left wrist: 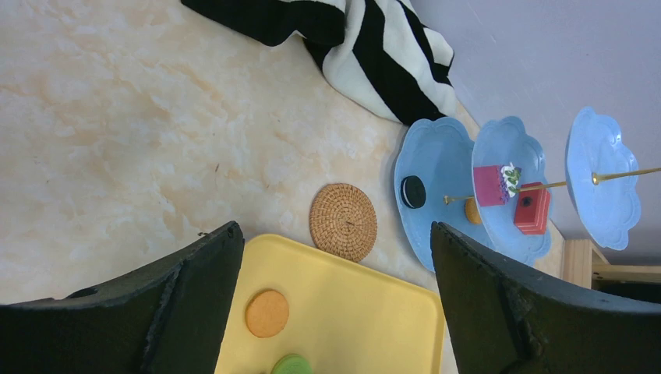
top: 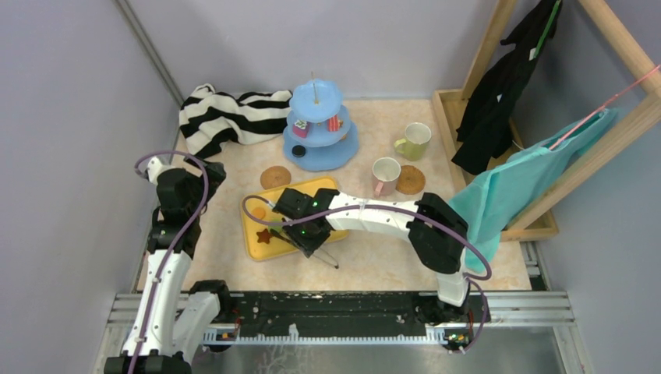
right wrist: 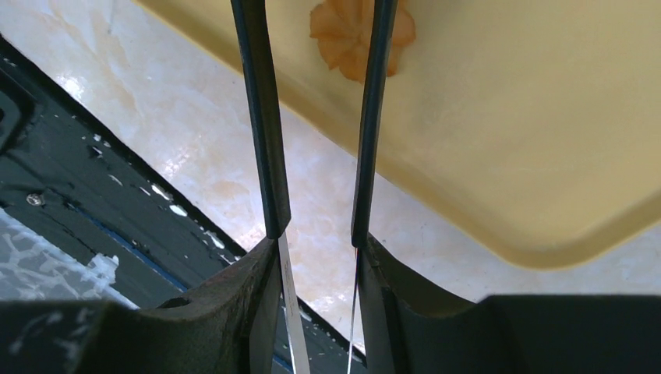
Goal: Serve the afternoon tea
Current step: Adjust the dessert on the tray.
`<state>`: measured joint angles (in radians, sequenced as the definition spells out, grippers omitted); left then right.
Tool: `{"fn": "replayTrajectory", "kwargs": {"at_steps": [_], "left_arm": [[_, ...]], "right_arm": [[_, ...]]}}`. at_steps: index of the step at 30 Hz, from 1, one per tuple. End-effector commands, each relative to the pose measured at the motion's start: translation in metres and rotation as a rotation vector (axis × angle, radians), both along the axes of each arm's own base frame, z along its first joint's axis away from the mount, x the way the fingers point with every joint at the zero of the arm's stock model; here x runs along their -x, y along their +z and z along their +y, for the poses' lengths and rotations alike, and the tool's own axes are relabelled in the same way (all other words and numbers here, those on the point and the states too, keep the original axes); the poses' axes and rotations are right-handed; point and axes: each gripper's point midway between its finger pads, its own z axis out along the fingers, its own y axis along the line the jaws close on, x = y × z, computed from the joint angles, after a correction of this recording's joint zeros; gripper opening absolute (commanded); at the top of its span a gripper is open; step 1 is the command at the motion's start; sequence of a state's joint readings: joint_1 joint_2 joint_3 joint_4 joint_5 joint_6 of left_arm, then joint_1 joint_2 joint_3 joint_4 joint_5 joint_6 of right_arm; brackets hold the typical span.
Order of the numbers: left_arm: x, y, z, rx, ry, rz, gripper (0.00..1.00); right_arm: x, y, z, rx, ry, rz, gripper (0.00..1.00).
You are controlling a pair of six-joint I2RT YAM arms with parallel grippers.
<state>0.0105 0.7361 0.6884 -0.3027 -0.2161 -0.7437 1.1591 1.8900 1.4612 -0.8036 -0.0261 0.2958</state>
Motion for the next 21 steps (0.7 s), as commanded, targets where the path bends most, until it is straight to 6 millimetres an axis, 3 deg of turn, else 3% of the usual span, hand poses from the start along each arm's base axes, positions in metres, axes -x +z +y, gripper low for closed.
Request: {"fn": "replayTrajectory", "kwargs": {"at_steps": [1, 9, 16, 21], "left_arm": [[-0.005, 0.019, -0.002, -0.007, -0.012, -0.060, 0.94], [-0.004, 0.020, -0.001, -0.013, -0.010, -0.079, 0.95], [-0.003, 0.019, -0.002, -0.012, -0.013, -0.080, 0.95], [-0.004, 0.018, -0.002, -0.009, -0.015, -0.079, 0.95]], "right_arm": [[-0.002, 0.019, 0.022, -0.054, 0.035, -0.025, 0.38], [-0.009, 0.012, 0.020, -0.026, 0.023, -0.013, 0.38], [-0.009, 0.022, 0.018, -0.041, 0.020, -0.023, 0.39], [-0.007, 0.017, 0.013, -0.020, 0.024, -0.014, 0.40]]}}
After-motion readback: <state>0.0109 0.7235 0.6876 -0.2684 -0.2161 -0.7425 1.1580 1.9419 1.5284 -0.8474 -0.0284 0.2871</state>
